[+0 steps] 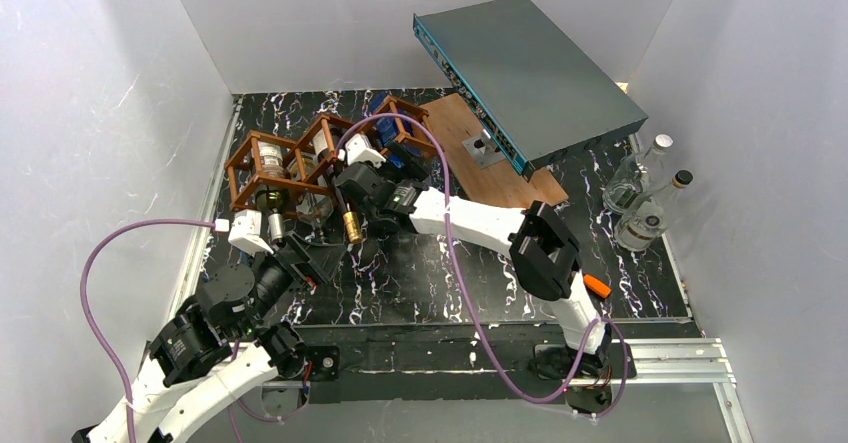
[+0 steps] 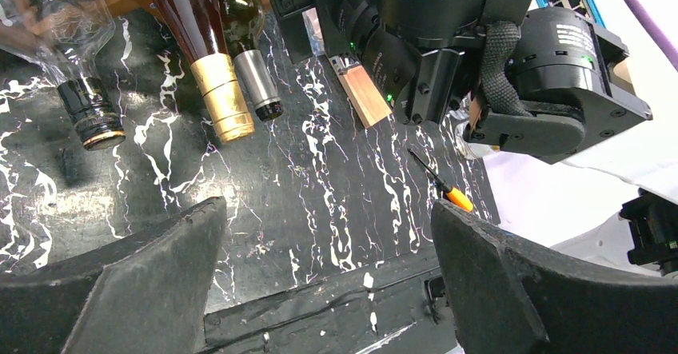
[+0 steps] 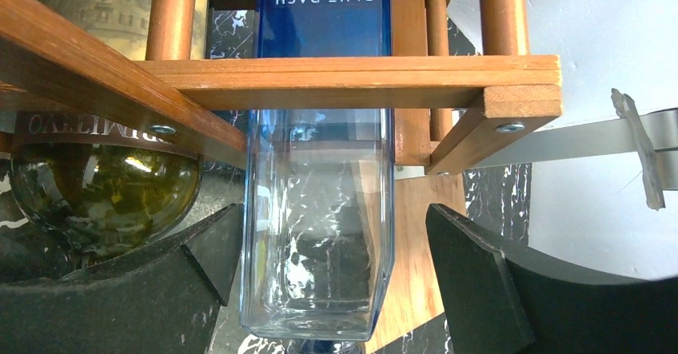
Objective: Take the wine bottle off the wine rack
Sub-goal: Pick up the wine bottle from the wine rack.
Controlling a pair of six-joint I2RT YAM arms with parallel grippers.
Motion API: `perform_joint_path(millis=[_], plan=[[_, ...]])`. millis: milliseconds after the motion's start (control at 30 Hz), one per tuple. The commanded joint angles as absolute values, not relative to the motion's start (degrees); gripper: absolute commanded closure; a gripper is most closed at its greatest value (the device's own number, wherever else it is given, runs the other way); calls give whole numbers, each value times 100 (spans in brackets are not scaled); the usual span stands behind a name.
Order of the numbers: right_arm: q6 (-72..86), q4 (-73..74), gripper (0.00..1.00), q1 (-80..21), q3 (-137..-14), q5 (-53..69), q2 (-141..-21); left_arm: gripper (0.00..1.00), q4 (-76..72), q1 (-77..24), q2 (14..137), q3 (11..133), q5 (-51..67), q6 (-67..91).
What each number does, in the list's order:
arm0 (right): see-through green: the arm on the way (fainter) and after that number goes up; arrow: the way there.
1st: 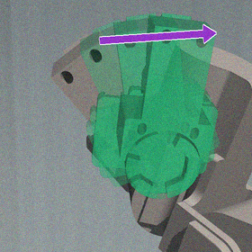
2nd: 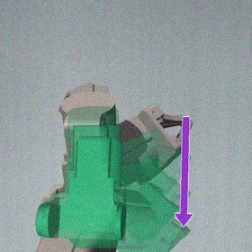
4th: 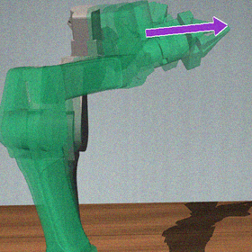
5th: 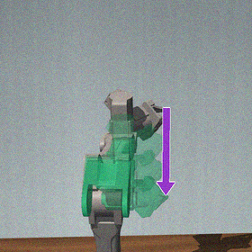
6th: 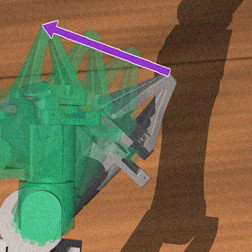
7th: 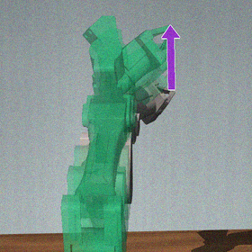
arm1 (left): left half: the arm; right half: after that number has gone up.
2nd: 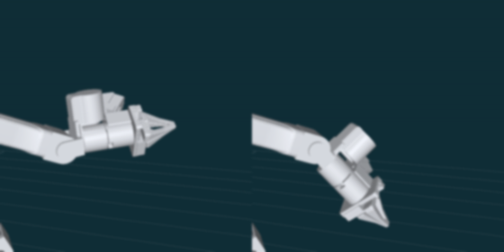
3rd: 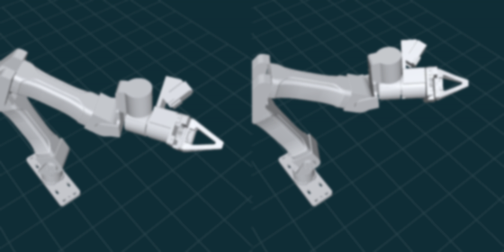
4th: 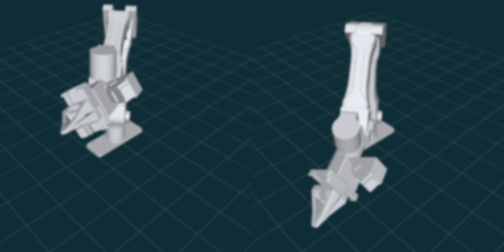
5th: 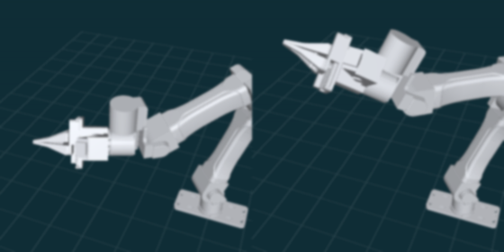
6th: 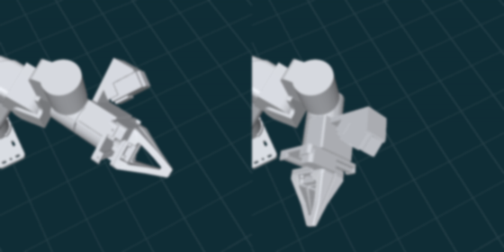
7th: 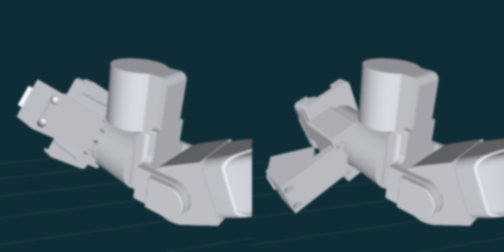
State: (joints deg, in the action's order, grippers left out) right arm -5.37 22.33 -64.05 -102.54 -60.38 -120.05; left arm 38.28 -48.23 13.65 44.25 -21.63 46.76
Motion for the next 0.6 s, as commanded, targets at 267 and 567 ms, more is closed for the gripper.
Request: perform_joint_path(millis=[267,567], plan=[[-589,1772,10,-6243,-10252,-6318,-12199,2,3920,-4856,1322,4377,-2355,4702],[-617,1682,16,-6240,-10230,-6326,-12295,2,3920,-4852,1349,4412,-2364,4685]])
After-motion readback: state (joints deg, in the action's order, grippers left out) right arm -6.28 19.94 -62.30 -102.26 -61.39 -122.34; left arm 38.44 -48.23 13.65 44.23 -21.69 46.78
